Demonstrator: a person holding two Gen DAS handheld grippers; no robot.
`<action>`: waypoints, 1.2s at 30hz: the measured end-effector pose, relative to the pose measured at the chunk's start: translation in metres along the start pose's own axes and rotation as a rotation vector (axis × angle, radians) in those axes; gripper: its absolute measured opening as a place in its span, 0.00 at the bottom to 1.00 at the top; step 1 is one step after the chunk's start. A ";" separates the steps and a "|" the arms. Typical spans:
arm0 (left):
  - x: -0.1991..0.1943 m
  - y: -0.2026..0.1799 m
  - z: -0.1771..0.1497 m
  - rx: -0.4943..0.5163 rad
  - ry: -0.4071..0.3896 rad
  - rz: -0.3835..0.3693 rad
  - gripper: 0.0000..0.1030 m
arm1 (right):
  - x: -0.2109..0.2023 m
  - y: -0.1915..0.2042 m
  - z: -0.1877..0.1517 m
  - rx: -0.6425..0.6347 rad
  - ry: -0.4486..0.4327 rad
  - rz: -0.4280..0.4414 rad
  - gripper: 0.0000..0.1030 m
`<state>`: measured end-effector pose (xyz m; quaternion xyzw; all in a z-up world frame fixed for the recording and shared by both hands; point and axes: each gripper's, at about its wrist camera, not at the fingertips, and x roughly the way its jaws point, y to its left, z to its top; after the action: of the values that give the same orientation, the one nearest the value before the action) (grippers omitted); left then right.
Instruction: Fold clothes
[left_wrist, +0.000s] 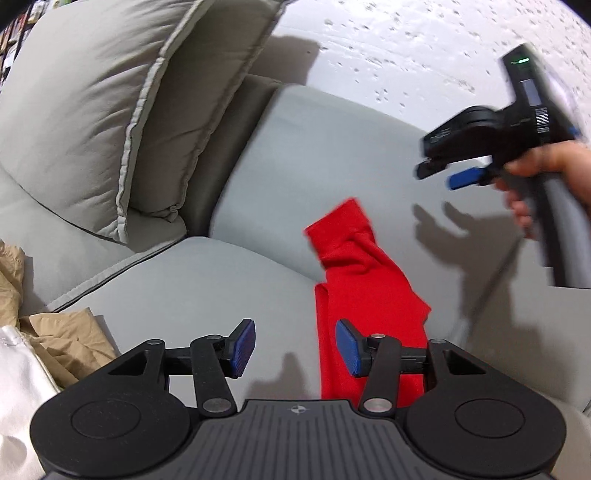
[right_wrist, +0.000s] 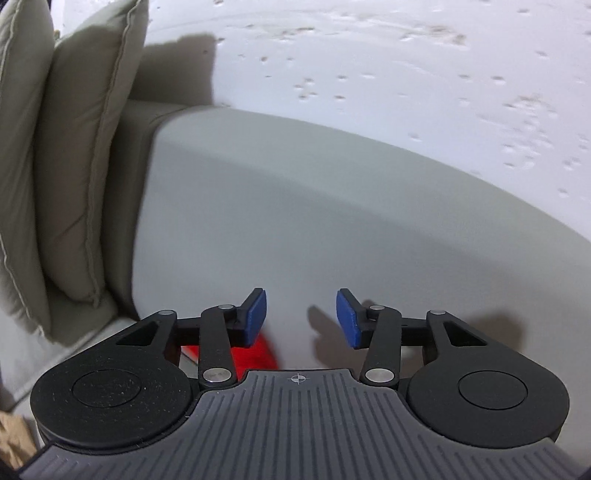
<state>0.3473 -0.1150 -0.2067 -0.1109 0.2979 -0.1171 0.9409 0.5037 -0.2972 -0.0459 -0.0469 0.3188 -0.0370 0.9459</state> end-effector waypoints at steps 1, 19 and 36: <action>0.001 -0.002 -0.002 0.009 0.016 -0.014 0.46 | -0.008 -0.006 -0.004 0.007 0.014 0.009 0.52; 0.039 -0.012 -0.038 0.068 0.238 -0.214 0.20 | -0.013 0.002 -0.155 -0.052 0.278 0.360 0.31; 0.038 -0.011 -0.039 0.049 0.277 -0.209 0.28 | 0.015 0.060 -0.157 -0.079 0.326 0.330 0.00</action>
<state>0.3530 -0.1414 -0.2554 -0.1009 0.4085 -0.2359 0.8760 0.4231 -0.2494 -0.1860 -0.0246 0.4717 0.1233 0.8727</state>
